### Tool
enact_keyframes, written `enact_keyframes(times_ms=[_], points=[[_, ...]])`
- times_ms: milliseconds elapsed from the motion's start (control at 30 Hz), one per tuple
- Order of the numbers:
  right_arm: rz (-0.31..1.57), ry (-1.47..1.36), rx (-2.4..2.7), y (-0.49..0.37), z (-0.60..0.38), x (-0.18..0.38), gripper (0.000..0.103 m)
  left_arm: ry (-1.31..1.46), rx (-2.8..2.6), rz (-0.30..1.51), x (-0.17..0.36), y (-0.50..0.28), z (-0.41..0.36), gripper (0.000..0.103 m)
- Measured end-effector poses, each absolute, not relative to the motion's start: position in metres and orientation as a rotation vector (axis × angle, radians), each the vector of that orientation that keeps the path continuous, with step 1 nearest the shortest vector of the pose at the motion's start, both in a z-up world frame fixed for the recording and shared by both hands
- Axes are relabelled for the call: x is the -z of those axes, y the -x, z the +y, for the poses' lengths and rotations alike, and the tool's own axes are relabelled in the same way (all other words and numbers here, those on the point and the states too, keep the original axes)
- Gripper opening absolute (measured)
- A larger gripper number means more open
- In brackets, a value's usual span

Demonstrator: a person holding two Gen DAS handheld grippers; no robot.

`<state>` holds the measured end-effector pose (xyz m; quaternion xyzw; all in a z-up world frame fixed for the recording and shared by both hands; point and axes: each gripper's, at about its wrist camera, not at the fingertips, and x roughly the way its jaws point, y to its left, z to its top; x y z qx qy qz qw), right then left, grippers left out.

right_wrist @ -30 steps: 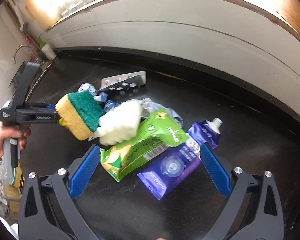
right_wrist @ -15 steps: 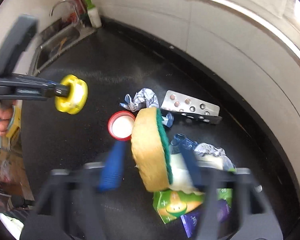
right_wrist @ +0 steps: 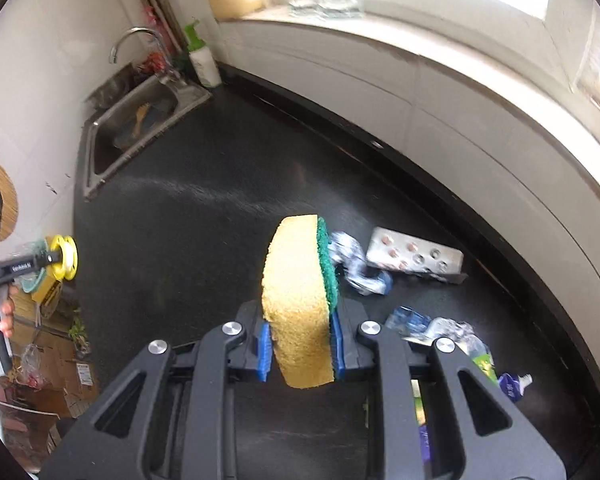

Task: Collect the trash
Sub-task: 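Carry the tape roll and sponge with both tools over the bin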

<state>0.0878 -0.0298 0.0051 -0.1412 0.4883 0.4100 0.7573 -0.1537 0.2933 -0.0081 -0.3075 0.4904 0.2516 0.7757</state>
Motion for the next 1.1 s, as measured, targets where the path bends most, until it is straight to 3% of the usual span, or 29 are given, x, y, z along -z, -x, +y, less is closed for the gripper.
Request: enact_keyframes(times_ms=[333, 600, 833, 1100], points=[[0.960, 0.462, -1.123, 0.012, 0.083, -0.042, 0.023, 0.739, -0.757, 0.959, -0.016, 0.303, 0.319, 0.017], [0.984, 0.557, -1.377, 0.121, 0.168, -0.036, 0.023, 0.824, -0.870, 0.952, -0.005, 0.396, 0.323, 0.017], [1.064, 0.661, -1.526, 0.216, 0.232, -0.002, 0.023, 0.897, -0.925, 0.956, 0.014, 0.446, 0.333, 0.017], [1.191, 0.849, -1.516, 0.281, 0.282, 0.087, 0.023, 1.011, -0.864, 1.074, 0.105, 0.442, 0.346, 0.017]])
